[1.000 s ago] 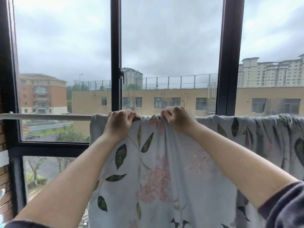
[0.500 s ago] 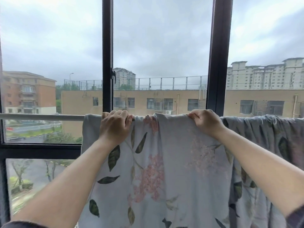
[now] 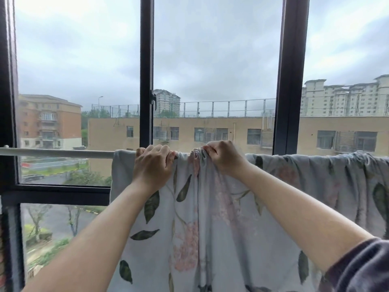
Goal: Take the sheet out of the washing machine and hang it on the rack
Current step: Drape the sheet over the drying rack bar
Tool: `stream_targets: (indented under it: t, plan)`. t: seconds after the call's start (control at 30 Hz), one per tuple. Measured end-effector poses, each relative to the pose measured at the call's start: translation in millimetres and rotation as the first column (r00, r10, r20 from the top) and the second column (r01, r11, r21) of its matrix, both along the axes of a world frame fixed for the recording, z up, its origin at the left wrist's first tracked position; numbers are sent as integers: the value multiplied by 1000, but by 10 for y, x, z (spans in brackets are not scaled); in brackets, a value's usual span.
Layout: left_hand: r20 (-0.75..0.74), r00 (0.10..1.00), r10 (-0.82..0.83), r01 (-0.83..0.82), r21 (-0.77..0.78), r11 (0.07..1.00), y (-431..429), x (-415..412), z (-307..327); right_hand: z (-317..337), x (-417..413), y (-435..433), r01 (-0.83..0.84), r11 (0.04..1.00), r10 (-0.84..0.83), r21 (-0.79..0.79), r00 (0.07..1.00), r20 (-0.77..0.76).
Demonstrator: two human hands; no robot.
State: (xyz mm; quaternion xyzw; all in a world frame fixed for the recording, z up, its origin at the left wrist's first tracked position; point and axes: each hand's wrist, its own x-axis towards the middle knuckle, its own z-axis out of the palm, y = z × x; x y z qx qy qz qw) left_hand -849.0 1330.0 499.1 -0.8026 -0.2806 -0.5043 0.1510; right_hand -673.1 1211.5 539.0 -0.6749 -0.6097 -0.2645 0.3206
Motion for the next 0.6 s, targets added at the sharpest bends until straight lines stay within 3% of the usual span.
stream_targets:
  t: [0.13, 0.33, 0.6]
  plan:
    - [8, 1000, -9, 9, 18, 1000, 12, 3, -7, -2, 130, -200, -17, 1000, 18, -19, 998, 56]
    - [21, 999, -35, 35, 8, 999, -24, 58, -4, -53, 376, -581, 178, 970, -138, -166, 963, 231]
    - [17, 999, 49, -49, -23, 999, -98, 25, -30, -149, 377, -495, 175, 984, -163, -17, 941, 296]
